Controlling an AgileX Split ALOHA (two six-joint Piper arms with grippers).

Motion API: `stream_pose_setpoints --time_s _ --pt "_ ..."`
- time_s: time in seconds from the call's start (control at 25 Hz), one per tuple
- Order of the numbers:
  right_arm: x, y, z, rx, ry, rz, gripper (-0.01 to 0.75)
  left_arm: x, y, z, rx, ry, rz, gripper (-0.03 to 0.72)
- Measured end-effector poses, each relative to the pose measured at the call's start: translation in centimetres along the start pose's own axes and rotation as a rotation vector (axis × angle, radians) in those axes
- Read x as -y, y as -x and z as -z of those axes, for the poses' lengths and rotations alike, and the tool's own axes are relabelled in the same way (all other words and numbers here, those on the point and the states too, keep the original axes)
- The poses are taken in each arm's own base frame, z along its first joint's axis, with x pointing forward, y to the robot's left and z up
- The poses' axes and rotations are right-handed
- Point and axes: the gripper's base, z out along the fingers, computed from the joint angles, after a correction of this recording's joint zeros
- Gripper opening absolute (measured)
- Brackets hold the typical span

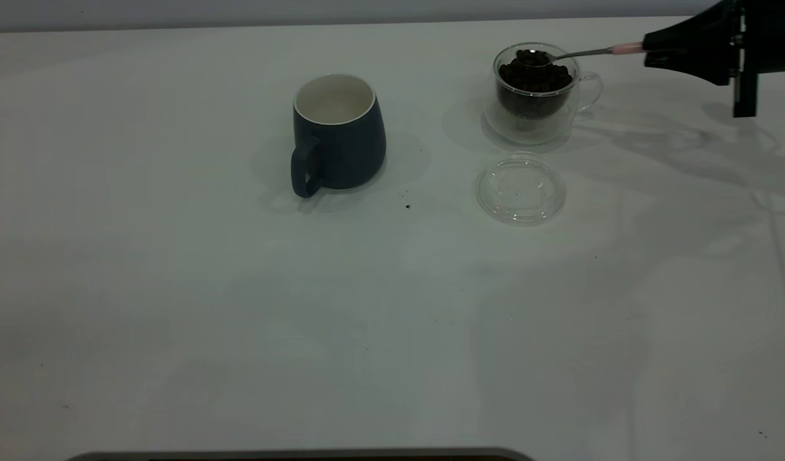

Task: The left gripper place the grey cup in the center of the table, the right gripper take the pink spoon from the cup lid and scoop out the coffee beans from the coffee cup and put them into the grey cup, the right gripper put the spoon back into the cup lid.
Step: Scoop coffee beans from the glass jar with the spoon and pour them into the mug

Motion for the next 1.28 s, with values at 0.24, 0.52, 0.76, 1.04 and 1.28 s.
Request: stream_pose_setpoints --time_s 0.24,0.52,0.76,1.04,1.28 --pt "-2.1 -1.3 -3.0 -0.067 0.012 0.043 0.114 0.0 0.0 0.0 0.000 0.000 0.000 0.565" --pt "-4.7 -3.6 -6.8 -0.155 0.034 0.094 0.114 0.0 0.0 0.0 0.000 0.000 0.000 0.565" --pt "-6.2 -5.7 -9.7 -0.216 0.054 0.116 0.114 0.0 0.0 0.0 0.000 0.000 0.000 0.565" --pt "-7.0 -6.8 -11.1 -0.234 0.077 0.145 0.114 0.0 0.0 0.0 0.000 0.000 0.000 0.565" --pt "-7.5 -7.3 -12.0 -0.229 0.101 0.217 0.114 0.0 0.0 0.0 0.000 0.000 0.000 0.565"
